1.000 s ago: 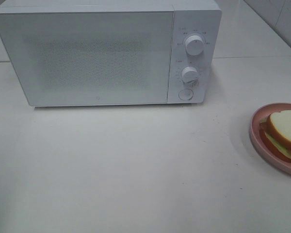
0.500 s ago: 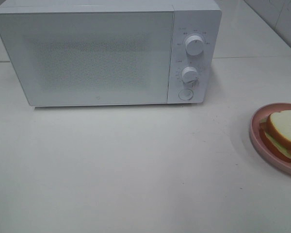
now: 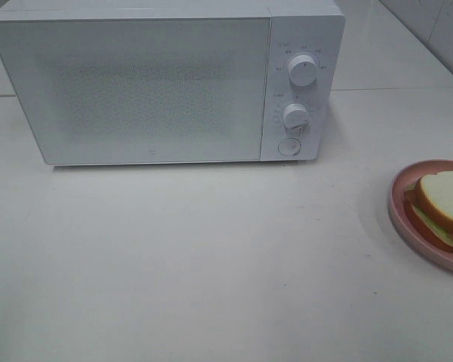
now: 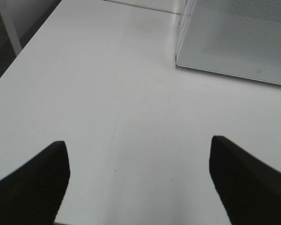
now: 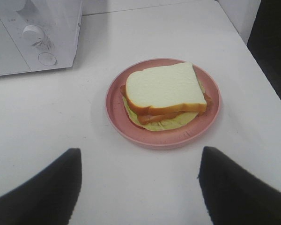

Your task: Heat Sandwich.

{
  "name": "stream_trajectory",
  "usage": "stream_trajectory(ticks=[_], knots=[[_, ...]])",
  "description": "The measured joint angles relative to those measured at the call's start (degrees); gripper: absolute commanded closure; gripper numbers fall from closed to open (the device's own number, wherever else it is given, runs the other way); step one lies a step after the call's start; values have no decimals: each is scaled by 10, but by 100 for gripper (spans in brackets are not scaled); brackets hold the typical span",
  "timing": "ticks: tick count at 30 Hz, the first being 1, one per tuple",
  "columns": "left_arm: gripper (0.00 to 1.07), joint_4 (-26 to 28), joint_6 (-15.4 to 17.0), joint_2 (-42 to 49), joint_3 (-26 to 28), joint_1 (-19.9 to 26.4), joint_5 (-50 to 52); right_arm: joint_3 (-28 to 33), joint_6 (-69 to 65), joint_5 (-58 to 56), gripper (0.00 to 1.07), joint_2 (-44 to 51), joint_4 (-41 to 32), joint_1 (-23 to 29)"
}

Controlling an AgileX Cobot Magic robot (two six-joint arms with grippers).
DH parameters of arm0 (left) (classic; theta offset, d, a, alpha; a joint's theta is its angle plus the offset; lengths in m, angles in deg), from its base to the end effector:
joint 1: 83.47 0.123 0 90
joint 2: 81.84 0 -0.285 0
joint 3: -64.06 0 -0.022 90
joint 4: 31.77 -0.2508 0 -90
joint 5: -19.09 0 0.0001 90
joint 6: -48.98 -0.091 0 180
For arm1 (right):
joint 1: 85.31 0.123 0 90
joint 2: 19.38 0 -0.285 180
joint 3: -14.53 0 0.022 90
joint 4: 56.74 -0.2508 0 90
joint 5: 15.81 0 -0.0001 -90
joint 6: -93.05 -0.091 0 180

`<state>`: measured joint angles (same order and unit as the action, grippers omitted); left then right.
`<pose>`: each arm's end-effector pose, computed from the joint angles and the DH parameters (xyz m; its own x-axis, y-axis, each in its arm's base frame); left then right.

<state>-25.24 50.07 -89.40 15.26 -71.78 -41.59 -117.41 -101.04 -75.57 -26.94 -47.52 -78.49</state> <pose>-0.0033 -0.0099 0.2767 -0.4329 -0.1657 -0.8861 -0.1479 0.9827 -0.1116 -0.0048 -0.0133 0.2820 -0.4137 0.1137 -0.9033 0.0756 0.9930 0.0904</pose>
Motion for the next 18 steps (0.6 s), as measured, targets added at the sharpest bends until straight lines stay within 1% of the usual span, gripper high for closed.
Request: stream_trajectory(ticks=[1, 2, 3, 5, 6, 7, 8, 9, 10, 12, 18], knots=[[31, 0, 0, 0, 0, 0, 0, 0, 0, 0, 38, 0, 0, 0], [31, 5, -7, 0, -1, 0, 3, 0, 0, 0, 38, 0, 0, 0], [31, 10, -23, 0, -1, 0, 6, 0, 0, 0, 38, 0, 0, 0], [31, 15, -41, 0, -1, 0, 6, 0, 0, 0, 38, 0, 0, 0], [31, 15, -41, 0, -1, 0, 6, 0, 0, 0, 38, 0, 0, 0], [31, 18, -49, 0, -1, 0, 6, 0, -1, 0, 38, 0, 0, 0], [31, 30, -71, 0, -1, 0, 6, 0, -1, 0, 38, 0, 0, 0], [31, 37, -78, 0, -1, 0, 6, 0, -1, 0, 38, 0, 0, 0], [31, 37, -78, 0, -1, 0, 6, 0, -1, 0, 38, 0, 0, 0], [31, 49, -96, 0, -1, 0, 6, 0, -1, 0, 38, 0, 0, 0], [31, 52, -101, 0, -1, 0, 6, 0, -1, 0, 38, 0, 0, 0]])
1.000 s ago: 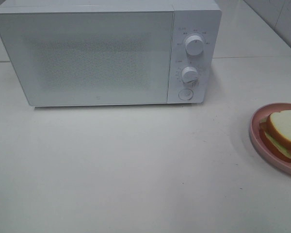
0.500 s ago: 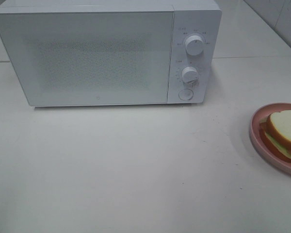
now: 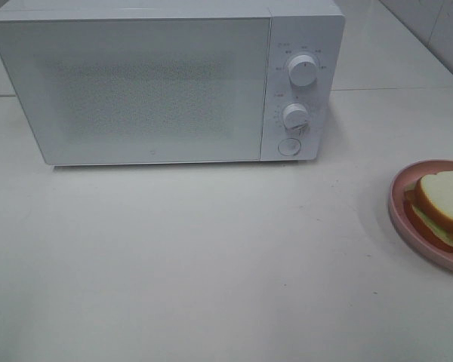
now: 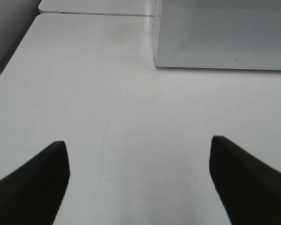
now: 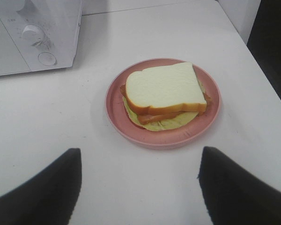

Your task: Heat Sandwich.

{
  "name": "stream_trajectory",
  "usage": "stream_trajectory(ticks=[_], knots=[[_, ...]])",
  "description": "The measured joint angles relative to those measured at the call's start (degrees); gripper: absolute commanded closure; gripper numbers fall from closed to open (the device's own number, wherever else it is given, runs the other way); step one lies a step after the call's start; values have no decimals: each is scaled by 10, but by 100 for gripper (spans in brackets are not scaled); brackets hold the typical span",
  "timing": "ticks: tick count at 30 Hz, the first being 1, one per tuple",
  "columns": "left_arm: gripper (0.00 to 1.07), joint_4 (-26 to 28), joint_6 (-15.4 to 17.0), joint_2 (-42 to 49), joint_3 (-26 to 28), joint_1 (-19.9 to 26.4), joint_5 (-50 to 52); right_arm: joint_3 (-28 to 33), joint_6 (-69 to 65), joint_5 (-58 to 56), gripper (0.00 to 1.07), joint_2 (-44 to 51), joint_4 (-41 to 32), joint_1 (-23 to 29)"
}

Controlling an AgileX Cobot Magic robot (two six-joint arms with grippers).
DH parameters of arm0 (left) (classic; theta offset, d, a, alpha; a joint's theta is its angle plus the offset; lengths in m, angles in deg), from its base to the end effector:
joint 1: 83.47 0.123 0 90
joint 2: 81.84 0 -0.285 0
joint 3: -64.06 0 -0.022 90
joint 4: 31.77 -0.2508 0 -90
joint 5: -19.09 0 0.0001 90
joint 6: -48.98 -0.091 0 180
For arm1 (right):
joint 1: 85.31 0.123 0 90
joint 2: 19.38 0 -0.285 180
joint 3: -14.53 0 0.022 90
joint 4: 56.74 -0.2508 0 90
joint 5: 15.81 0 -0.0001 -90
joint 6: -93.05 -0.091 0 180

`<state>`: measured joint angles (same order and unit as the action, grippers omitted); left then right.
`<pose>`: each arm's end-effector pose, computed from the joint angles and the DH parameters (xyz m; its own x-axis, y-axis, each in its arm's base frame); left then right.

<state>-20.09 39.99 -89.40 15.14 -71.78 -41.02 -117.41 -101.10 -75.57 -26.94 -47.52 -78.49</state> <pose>-0.0018 -0.0167 0.2779 -0.4322 -0.0349 -0.9011 -0.0217 0.9994 -0.0283 -0.0048 -0.0133 0.2820 -0.4136 0.1148 -0.9032 0.0760 0.9929 0.0913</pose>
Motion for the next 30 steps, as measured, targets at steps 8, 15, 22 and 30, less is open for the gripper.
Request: stream_trajectory(ticks=[8, 15, 22, 30], knots=[[31, -36, 70, 0, 0, 0, 0, 0, 0, 0, 38, 0, 0, 0], [31, -46, 87, 0, 0, 0, 1, 0, 0, 0, 38, 0, 0, 0], [31, -46, 87, 0, 0, 0, 1, 0, 0, 0, 38, 0, 0, 0], [31, -46, 87, 0, 0, 0, 1, 0, 0, 0, 38, 0, 0, 0]])
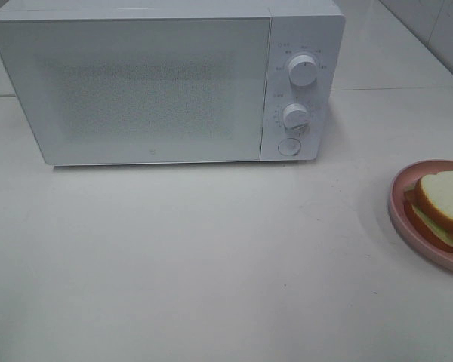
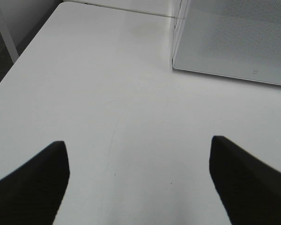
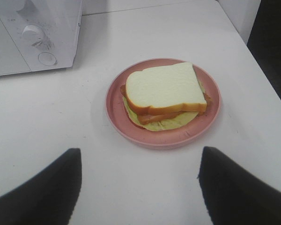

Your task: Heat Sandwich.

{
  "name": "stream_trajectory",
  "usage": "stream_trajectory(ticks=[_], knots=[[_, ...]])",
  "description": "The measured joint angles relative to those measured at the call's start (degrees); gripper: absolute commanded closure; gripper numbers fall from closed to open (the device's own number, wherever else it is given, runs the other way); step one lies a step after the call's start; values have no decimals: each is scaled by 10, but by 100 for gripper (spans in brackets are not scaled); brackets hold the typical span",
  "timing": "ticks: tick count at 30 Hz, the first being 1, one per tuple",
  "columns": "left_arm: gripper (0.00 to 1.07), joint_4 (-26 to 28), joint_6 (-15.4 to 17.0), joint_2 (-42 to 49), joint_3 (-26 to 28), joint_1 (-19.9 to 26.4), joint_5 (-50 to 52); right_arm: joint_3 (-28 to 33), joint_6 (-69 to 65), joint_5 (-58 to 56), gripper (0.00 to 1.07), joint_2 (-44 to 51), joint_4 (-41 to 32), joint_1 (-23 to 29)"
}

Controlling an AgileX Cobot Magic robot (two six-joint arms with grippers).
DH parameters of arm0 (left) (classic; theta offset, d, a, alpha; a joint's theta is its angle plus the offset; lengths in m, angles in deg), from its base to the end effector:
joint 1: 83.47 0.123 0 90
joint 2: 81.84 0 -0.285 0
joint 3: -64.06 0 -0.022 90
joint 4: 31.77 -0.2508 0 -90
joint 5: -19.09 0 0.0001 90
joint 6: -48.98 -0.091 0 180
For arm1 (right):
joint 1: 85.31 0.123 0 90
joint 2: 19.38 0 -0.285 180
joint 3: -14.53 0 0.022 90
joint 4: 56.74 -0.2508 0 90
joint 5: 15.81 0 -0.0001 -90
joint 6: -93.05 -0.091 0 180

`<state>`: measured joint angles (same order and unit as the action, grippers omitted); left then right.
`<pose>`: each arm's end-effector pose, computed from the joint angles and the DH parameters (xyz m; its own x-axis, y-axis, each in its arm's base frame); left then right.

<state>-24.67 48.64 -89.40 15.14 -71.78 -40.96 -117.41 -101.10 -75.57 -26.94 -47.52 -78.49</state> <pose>-0.0025 -0.0105 0.2771 -0.4278 -0.1455 -0.8921 -0.1317 0.9865 -0.0978 -0.0048 -0.0133 0.2820 -0.4136 0.1148 -0.9032 0.0760 0.9929 0.0913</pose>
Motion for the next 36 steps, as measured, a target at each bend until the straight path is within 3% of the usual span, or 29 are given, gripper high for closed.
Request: stream_trajectory(ticks=[36], knots=[[31, 0, 0, 0, 0, 0, 0, 0, 60, -1, 38, 0, -33, 0]])
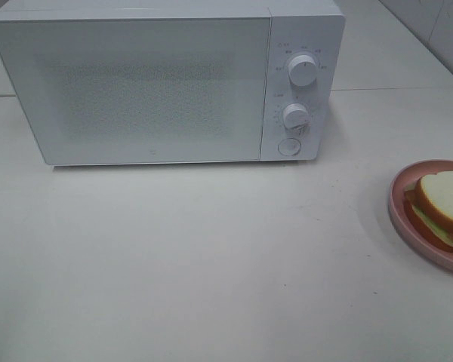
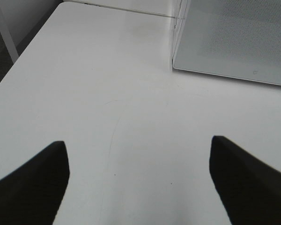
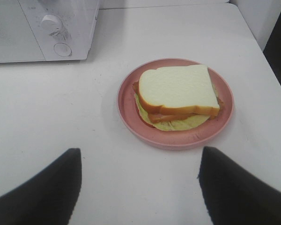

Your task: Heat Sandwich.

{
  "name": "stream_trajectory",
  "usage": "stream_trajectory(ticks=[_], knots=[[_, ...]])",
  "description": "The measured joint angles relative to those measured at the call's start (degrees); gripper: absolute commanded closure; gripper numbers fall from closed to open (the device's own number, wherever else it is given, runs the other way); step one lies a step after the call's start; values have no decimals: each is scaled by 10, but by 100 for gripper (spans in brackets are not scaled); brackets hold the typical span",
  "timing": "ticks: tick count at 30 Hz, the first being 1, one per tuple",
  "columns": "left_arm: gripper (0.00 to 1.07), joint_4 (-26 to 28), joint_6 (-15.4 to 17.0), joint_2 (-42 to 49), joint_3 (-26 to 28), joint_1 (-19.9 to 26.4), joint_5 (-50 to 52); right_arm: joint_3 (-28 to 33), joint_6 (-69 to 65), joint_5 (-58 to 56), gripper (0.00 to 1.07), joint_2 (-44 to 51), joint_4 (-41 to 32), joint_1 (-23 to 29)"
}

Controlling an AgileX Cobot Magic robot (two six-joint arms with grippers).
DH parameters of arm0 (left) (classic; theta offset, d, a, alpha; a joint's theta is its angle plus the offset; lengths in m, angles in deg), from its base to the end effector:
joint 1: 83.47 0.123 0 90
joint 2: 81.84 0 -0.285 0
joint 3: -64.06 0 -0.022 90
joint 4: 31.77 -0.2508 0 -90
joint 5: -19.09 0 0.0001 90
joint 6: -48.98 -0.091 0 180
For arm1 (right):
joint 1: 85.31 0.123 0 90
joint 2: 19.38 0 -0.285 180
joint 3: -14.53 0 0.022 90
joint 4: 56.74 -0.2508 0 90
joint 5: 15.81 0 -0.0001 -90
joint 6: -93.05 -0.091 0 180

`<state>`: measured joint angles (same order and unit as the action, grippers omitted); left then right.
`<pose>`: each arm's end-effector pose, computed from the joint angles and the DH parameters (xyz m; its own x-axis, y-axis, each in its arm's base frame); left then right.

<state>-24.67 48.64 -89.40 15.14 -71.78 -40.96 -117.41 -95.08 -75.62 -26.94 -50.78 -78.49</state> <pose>-0.0025 -0.0105 0.2771 -0.4278 -0.1455 -0.8921 -0.1317 0.9865 -0.0978 -0.0050 -0.0088 0.2815 -0.4259 0.0387 -0.9039 0.0003 0.9991 0.0426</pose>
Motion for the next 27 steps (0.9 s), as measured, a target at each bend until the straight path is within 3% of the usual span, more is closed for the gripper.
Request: stream_trajectory(ticks=[27], knots=[[31, 0, 0, 0, 0, 0, 1, 0, 1, 1, 38, 0, -2, 0]])
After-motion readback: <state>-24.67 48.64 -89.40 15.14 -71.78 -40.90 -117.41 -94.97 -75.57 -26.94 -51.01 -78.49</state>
